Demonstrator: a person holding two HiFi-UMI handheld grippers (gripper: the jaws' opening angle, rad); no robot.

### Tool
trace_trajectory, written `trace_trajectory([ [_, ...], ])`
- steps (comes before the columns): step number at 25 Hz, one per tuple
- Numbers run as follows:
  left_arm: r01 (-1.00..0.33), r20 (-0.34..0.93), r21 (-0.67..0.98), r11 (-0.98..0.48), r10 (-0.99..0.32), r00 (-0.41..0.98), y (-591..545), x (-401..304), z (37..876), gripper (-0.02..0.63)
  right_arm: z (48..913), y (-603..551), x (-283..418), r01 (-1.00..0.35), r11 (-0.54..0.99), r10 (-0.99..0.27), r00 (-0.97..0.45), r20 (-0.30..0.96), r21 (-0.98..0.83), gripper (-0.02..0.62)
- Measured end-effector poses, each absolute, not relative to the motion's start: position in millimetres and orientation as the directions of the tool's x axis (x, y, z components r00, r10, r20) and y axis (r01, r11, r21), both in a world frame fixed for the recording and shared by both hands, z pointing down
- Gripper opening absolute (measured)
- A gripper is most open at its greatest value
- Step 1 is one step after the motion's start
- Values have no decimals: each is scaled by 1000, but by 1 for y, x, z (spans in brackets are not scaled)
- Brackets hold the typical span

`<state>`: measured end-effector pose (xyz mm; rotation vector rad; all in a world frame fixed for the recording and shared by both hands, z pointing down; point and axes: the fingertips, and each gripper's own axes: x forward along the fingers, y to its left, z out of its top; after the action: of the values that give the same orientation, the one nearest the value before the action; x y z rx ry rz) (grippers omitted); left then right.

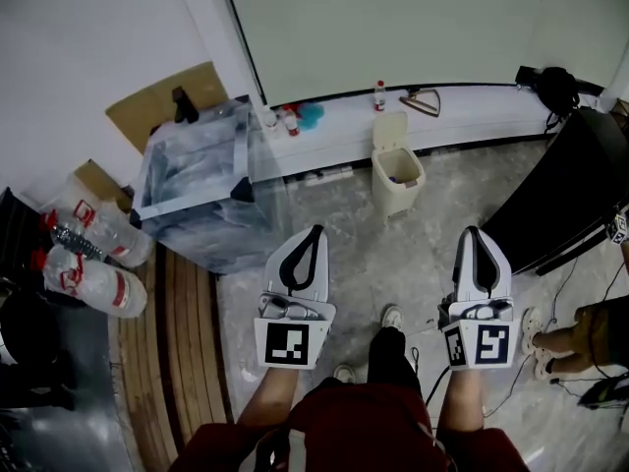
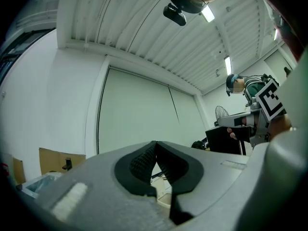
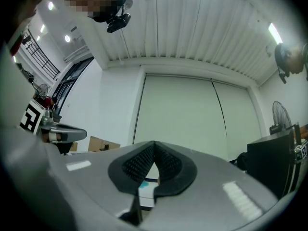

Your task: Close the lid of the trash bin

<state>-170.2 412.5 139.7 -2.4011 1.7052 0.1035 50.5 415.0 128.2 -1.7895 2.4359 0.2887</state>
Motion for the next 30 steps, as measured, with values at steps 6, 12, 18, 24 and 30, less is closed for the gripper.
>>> trace_trajectory([
  [6,-939,-148,-122,-320,-930,336,350,-136,149,-3,144,352,83,-954,291,-939,-300,-170,80,0],
  [12,-930,-136,-124,-345,-923,360,283,-90,150,-3,156,291,130,-960,275,-949,-280,-148,51,0],
  [18,-933,-123,-128,-336,-928,351,224,-57,145,-3,158,234,170,-960,277,-951,-279,-133,30,0],
  [24,-934,-111,-137,-331,-932,346,180,-29,148,-3,163,189,200,-957,287,-950,-288,-118,30,0],
  [30,-939,-103,-133,-317,-938,331,148,-13,150,-3,167,152,217,-952,304,-946,-306,-106,30,0],
])
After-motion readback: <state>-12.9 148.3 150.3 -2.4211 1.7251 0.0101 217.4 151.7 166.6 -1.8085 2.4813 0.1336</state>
